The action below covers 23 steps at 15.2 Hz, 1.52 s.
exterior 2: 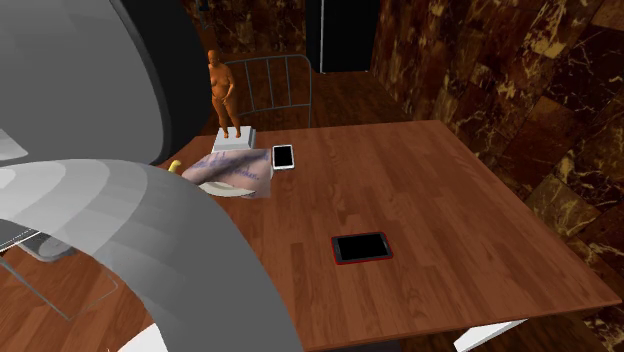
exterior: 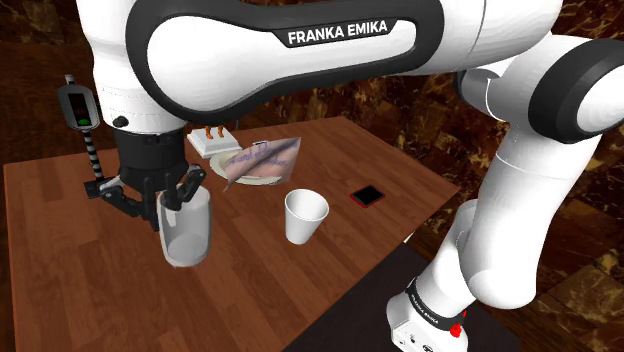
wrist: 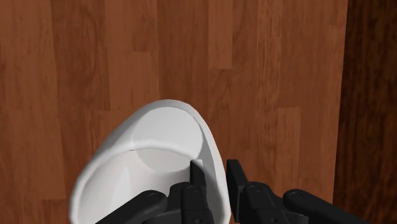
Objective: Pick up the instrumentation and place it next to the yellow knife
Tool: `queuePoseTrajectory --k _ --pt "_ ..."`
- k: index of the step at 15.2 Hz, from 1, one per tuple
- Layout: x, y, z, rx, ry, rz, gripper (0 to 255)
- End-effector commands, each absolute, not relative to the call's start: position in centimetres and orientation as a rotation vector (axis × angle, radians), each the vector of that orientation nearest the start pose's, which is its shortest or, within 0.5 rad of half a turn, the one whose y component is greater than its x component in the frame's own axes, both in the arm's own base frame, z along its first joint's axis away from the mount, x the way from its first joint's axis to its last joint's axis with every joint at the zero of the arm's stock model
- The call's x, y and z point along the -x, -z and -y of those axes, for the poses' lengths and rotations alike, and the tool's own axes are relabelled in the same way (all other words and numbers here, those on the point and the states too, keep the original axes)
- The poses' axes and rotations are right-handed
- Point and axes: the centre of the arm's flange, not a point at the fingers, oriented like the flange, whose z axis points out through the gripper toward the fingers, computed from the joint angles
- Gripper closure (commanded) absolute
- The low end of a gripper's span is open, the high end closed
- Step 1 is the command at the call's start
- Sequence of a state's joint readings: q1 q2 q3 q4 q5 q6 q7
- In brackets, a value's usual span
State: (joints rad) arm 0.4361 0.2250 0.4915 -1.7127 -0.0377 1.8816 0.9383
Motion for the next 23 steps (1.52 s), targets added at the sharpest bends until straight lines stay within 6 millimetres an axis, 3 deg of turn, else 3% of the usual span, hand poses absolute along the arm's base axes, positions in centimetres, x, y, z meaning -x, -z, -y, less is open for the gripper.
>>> queuePoseTrajectory --k 1,15,23 --pt "-38.9 -45.5 -47.9 3.121 -0.114 -0.012 255" --pt "-38.9 -38.0 -47.9 3.121 -0.114 -0.012 255" --pt "-38.9 -38.0 -47.9 3.121 -0.114 -0.012 255"
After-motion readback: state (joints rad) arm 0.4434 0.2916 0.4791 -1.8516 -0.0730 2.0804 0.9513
